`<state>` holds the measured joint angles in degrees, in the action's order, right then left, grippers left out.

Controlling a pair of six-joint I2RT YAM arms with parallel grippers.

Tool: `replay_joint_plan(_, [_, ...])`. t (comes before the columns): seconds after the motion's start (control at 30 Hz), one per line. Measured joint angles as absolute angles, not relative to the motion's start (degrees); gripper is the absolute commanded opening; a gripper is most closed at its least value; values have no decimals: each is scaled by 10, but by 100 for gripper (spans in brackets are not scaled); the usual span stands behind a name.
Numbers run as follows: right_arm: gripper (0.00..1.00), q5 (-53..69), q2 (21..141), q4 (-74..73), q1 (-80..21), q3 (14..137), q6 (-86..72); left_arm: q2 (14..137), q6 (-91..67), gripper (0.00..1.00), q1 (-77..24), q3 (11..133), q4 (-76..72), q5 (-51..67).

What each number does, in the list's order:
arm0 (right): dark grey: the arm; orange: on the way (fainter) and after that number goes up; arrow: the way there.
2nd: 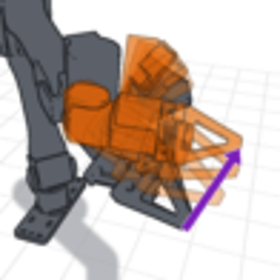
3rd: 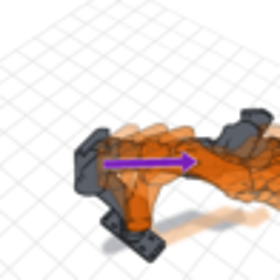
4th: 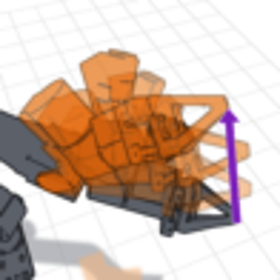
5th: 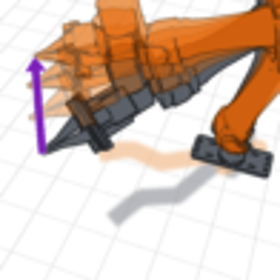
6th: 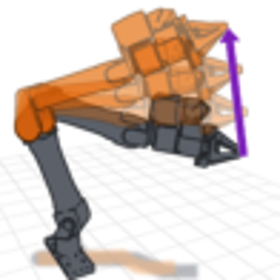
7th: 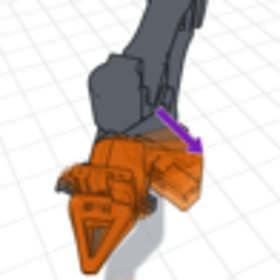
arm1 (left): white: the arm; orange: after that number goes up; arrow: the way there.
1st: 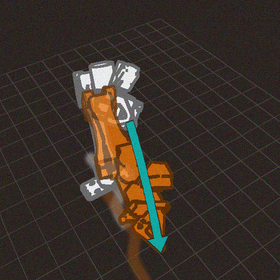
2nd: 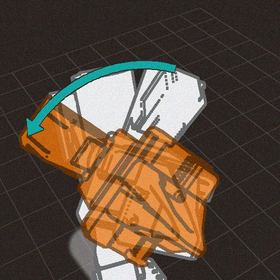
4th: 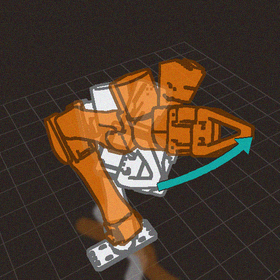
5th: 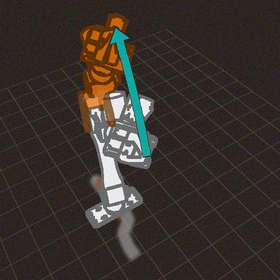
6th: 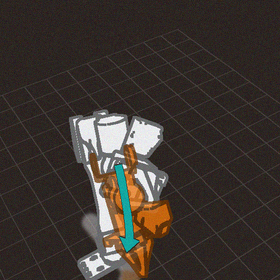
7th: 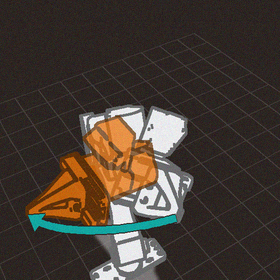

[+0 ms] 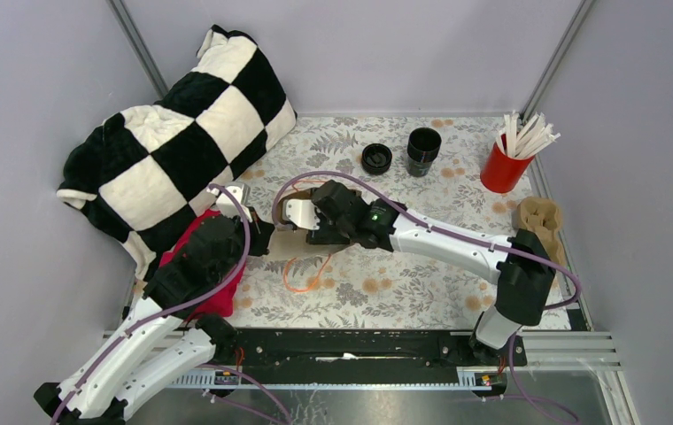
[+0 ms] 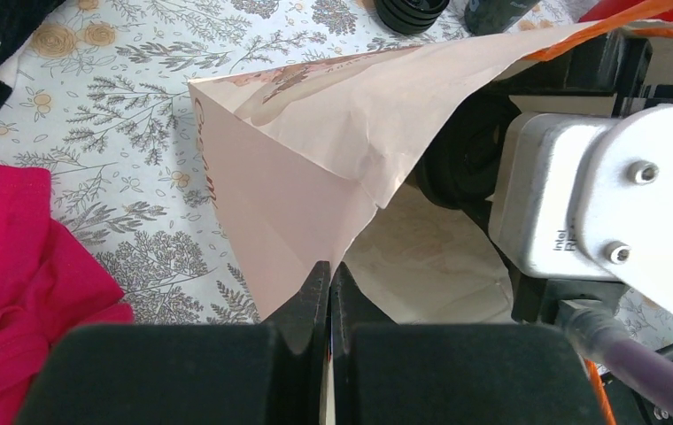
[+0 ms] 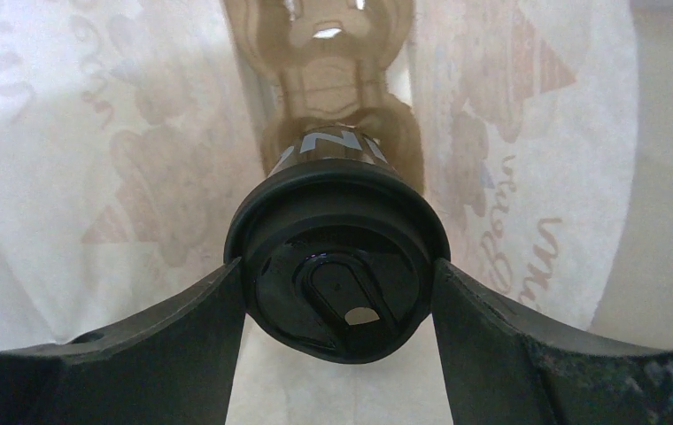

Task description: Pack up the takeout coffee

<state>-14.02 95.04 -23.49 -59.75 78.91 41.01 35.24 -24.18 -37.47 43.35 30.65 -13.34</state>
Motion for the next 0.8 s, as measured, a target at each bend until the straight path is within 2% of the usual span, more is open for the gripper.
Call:
replay_joint_plan(0.27, [25, -180, 970, -171, -597, 770, 495, 354, -239, 0, -375, 426, 299, -133])
replay_joint_plan(0.8, [27, -159, 997, -112, -550, 758, 523, 357, -238, 0, -375, 427, 297, -131])
